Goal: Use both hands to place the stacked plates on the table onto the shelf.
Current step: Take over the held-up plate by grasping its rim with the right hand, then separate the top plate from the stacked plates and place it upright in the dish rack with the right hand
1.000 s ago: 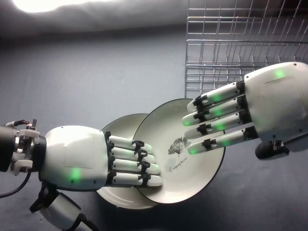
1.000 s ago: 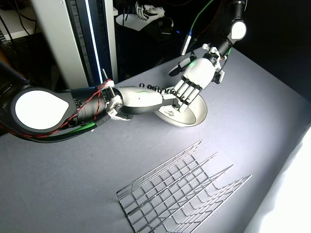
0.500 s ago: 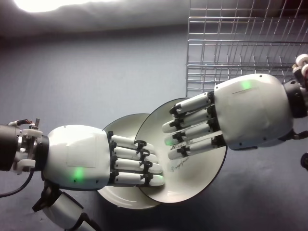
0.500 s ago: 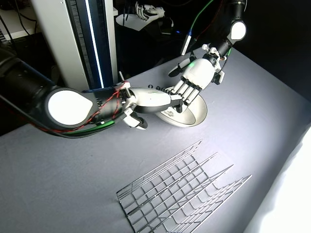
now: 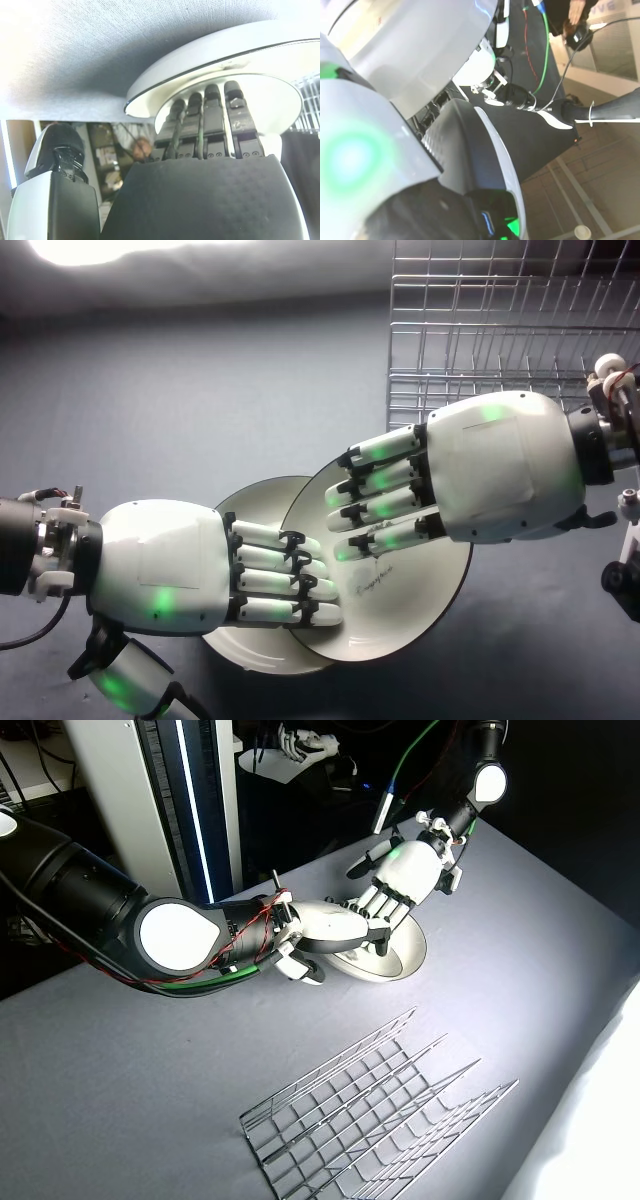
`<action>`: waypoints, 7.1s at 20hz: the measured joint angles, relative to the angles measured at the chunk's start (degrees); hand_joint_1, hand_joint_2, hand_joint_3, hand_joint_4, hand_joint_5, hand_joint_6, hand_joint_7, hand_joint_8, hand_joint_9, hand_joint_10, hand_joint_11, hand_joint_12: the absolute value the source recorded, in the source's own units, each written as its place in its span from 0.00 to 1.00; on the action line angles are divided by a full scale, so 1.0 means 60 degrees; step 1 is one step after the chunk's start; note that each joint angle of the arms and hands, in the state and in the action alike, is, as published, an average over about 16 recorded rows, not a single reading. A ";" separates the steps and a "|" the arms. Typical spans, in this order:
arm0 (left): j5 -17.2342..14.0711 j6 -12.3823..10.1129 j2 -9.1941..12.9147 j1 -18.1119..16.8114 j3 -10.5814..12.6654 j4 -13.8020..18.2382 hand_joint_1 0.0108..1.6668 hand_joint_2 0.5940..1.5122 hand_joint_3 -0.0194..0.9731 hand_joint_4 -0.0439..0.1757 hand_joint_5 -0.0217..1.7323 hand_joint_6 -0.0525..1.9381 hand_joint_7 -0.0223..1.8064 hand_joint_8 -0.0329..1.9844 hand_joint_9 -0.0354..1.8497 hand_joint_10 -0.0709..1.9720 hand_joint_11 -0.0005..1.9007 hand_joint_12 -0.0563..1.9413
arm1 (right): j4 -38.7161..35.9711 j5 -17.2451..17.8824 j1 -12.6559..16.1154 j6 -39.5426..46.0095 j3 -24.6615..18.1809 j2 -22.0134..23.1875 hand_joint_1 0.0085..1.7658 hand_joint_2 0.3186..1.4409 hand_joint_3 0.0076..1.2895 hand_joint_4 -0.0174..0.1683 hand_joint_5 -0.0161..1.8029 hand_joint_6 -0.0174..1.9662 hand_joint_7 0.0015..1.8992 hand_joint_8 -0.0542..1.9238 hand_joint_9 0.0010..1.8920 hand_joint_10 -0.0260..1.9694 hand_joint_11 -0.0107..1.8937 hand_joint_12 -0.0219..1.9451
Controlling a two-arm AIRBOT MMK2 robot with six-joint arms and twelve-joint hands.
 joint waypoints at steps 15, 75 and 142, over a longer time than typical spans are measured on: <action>0.0100 0.0004 0.0092 -0.0044 -0.0141 -0.0090 0.00 0.56 0.03 0.15 0.01 0.01 0.01 0.01 0.06 0.03 0.02 0.07 | 0.0810 -0.0484 0.0103 0.0011 -0.0381 0.0050 0.69 0.67 0.01 0.11 0.37 0.12 0.38 0.12 0.37 0.19 0.17 0.71; 0.2159 0.1892 0.3842 -0.1688 -0.0444 -0.1814 0.00 0.55 0.03 0.20 0.06 0.04 0.08 0.02 0.08 0.04 0.01 0.14 | 1.1359 -0.3986 0.3147 0.1506 -0.0446 -0.0336 0.77 0.62 0.00 0.06 0.48 0.54 0.51 0.52 0.51 0.59 0.40 0.66; -0.1034 -0.1487 0.3518 -0.1216 -0.0551 -0.0256 0.01 0.57 0.03 0.20 0.07 0.04 0.09 0.02 0.09 0.04 0.01 0.17 | 1.1592 -0.4616 0.1707 0.1151 0.0909 0.1454 0.77 0.63 0.00 0.04 0.48 0.52 0.53 0.50 0.51 0.58 0.41 0.65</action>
